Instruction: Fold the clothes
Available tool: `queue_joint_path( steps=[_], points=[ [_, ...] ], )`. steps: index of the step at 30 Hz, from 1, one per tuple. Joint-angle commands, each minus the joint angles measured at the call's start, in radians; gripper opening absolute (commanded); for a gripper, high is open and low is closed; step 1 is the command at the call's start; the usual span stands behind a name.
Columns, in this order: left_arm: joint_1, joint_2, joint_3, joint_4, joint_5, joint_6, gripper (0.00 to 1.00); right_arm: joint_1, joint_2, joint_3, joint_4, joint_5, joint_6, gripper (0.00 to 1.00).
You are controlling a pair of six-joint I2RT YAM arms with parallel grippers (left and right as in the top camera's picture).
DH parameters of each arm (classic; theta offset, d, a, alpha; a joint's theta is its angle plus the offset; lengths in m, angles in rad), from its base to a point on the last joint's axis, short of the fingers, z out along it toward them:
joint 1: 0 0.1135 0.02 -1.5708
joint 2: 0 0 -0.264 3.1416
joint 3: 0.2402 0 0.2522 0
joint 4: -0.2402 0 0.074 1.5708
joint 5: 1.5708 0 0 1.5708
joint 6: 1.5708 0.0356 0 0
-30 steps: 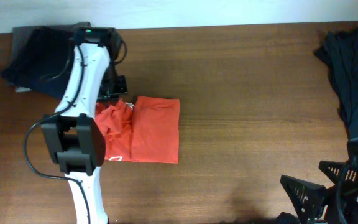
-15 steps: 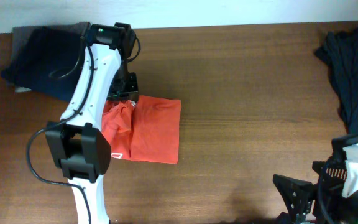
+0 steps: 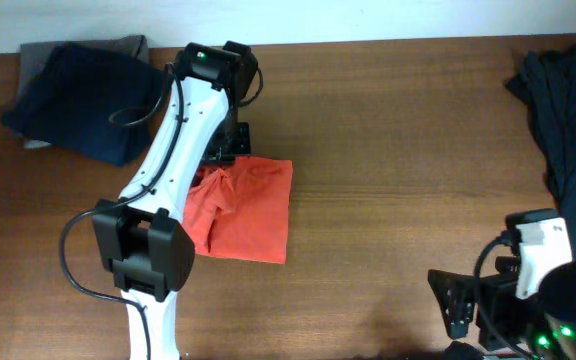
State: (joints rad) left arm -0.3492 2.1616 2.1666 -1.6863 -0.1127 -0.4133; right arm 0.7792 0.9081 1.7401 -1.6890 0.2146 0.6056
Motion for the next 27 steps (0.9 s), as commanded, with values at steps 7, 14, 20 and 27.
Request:
queue_joint_path(
  steps=[7, 14, 20, 27],
  points=[
    [-0.072, -0.03, 0.022, -0.002, 0.002, -0.031, 0.0, 0.006, 0.003, -0.053, 0.029, 0.035, 0.032, 0.99],
    [-0.095, -0.03, 0.022, -0.002, 0.0, -0.043, 0.01, 0.006, 0.003, -0.053, 0.028, 0.053, 0.033, 0.99],
    [-0.109, -0.03, 0.02, -0.002, 0.004, -0.043, 0.01, 0.006, 0.003, -0.053, 0.029, 0.053, 0.04, 0.99],
    [-0.151, -0.03, 0.02, 0.004, 0.002, -0.077, 0.01, 0.006, 0.003, -0.053, 0.029, 0.053, 0.044, 0.99]
  ],
)
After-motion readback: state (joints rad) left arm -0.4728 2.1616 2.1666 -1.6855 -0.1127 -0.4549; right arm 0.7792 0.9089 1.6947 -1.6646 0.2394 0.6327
